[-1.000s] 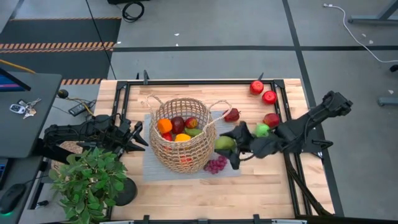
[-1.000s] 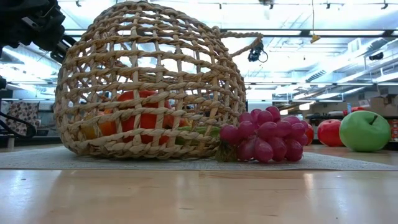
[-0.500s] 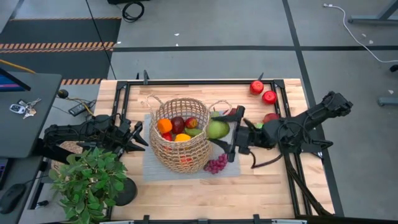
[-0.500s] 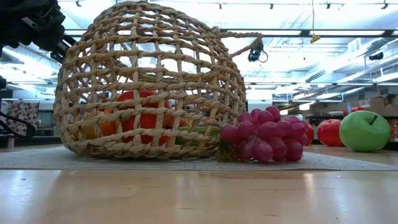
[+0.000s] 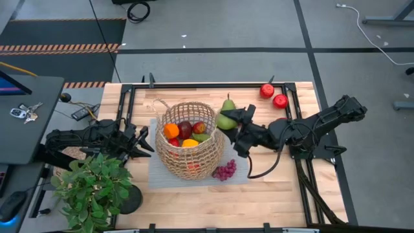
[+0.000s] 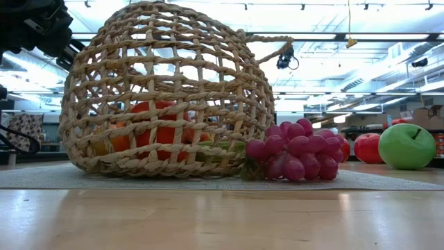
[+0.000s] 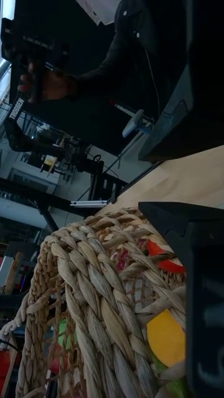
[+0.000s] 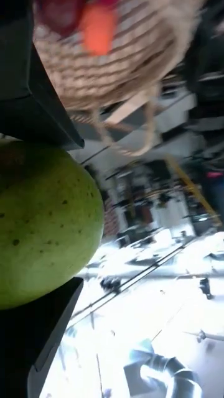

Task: Build produce basket
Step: Put the pear into the brown basket, then put the bottom red apple into the brown basket

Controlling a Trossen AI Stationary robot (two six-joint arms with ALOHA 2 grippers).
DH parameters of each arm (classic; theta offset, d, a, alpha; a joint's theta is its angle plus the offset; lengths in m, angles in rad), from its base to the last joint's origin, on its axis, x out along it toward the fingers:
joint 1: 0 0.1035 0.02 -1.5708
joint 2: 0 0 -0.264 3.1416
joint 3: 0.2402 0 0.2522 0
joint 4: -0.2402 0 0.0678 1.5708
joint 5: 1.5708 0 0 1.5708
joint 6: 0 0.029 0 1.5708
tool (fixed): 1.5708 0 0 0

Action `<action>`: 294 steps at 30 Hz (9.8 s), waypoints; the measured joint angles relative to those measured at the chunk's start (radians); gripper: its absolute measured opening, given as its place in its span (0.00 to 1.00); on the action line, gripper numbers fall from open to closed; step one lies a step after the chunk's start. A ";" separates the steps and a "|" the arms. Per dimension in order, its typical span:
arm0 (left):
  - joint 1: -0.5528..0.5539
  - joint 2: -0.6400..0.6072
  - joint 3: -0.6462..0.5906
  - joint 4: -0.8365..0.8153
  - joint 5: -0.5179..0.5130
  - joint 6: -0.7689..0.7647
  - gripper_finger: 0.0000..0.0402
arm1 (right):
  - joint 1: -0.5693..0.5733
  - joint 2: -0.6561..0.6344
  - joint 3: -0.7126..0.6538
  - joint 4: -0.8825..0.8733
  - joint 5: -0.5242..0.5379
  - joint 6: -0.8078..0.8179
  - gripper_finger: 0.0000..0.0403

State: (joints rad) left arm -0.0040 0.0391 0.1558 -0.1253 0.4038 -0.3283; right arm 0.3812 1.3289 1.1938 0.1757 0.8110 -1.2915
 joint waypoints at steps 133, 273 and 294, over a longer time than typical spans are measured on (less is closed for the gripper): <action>0.000 0.000 0.000 0.000 0.000 -0.001 0.30 | -0.441 0.660 0.534 -0.406 -0.842 1.581 0.88; 0.000 0.000 0.000 0.000 0.000 0.000 0.30 | -0.804 -0.133 -0.720 -0.083 -0.749 1.363 0.81; 0.000 0.000 0.000 0.000 0.000 0.000 0.30 | -0.713 -0.703 -0.718 0.262 -1.008 1.632 0.82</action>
State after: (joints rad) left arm -0.0043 0.0389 0.1558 -0.1253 0.4041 -0.3284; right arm -0.3320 0.6254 0.4755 0.4376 -0.1965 0.3405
